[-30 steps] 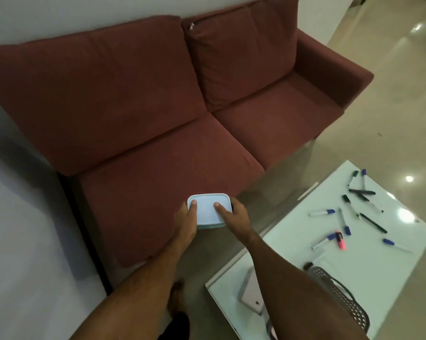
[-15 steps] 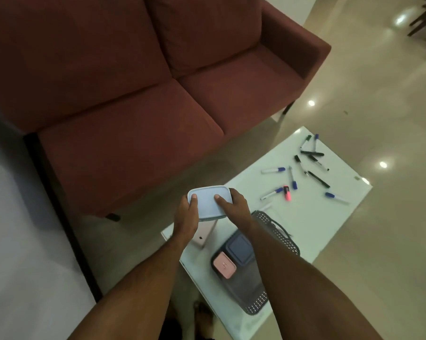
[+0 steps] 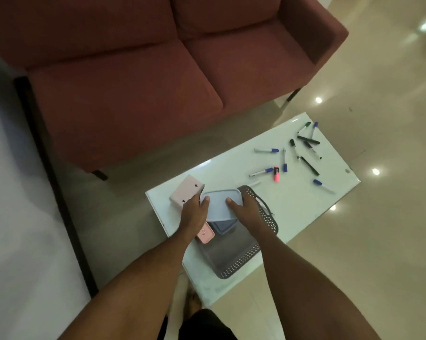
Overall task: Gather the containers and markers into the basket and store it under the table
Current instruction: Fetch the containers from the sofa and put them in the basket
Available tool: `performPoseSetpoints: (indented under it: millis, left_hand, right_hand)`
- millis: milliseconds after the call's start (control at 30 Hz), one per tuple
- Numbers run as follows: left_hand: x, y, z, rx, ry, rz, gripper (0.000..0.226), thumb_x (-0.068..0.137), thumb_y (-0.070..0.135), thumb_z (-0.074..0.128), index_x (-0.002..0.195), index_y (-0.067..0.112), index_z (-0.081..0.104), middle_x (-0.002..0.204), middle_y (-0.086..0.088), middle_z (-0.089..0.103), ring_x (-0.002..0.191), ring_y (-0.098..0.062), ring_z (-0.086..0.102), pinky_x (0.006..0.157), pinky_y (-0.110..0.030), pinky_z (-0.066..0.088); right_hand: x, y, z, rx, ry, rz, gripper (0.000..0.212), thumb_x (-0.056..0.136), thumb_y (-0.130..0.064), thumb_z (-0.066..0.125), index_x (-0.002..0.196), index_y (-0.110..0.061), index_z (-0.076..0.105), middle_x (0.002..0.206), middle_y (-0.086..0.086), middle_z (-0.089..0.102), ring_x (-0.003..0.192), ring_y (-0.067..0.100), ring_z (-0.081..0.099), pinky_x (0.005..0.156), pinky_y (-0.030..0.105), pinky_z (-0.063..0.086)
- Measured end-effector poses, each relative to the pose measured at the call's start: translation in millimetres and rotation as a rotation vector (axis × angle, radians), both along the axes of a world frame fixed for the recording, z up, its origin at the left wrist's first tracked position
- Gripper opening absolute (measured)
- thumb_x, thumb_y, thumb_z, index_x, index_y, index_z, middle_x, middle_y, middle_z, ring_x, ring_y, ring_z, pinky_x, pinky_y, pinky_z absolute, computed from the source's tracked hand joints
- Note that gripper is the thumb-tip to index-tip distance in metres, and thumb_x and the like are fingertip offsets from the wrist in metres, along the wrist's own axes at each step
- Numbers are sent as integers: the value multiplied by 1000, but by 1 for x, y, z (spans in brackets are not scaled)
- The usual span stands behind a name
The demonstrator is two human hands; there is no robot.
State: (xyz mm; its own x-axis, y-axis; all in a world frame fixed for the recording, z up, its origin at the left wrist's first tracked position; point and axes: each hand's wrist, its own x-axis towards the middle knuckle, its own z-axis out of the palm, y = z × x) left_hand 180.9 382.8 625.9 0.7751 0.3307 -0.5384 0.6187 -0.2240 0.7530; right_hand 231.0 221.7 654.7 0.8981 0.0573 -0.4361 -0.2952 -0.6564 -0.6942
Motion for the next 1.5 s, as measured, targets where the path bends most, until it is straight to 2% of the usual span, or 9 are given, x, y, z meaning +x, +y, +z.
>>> performPoseSetpoints:
  millis: [100,333,500,667,800,933,1067,1300,1500]
  left_hand:
    - [-13,-20,-15,22,55,28,30,103,35,53,107,7,65,109,-14,70,94,-26,63,73,-29,44]
    - [-40,-75,-66,83,181,165,37,100,29,59,131,10,63,129,-12,67,119,-33,62,99,-37,47]
    - [-63,-129,-104,123,263,315,25,98,25,62,117,8,66,117,-15,72,108,-36,66,90,-36,49]
    - [-79,-159,-123,196,239,439,29,94,16,66,121,6,63,121,-13,69,107,-32,65,89,-33,48]
    - [-85,-174,-144,256,184,505,44,92,17,71,132,9,54,133,-12,60,120,-30,57,102,-35,46]
    - [-88,-188,-165,391,142,442,56,91,19,72,140,16,46,145,-7,50,133,-26,47,114,-40,43]
    - [-95,-200,-183,446,109,380,67,94,21,69,153,15,35,160,-6,35,149,-25,31,123,-46,33]
    - [-114,-201,-216,669,-20,180,64,99,17,62,154,3,34,162,-14,34,151,-35,30,123,-53,26]
    - [-122,-205,-230,856,15,-3,87,93,45,62,158,2,25,167,-16,24,156,-33,16,128,-47,16]
  right_hand:
    - [-5,-21,-19,-31,53,43,40,86,-34,77,117,-9,69,110,11,73,101,29,69,90,48,57]
    - [-9,-78,-87,-119,276,284,60,76,-37,90,124,-9,67,112,9,71,102,25,68,87,37,55]
    - [-20,-118,-136,-117,400,436,54,77,-33,90,120,-9,70,110,6,73,101,21,68,80,28,50]
    - [-35,-125,-169,-154,462,555,49,84,-37,83,116,-4,64,115,12,70,103,27,66,81,35,53]
    - [-56,-118,-191,-145,548,544,58,91,-45,74,131,-6,54,130,11,61,120,31,62,98,44,58]
    - [-75,-118,-212,-152,504,484,49,95,-46,69,123,-6,59,118,10,66,111,30,67,87,33,58]
    - [-87,-116,-220,-168,410,462,47,96,-51,65,111,-6,66,105,9,71,96,29,72,84,41,63]
    - [-88,-114,-222,-204,346,485,40,93,-41,73,113,-6,69,105,7,72,88,21,70,62,12,49]
    - [-90,-114,-220,-106,258,577,51,95,-37,72,136,-13,54,129,8,66,110,31,70,89,41,64]
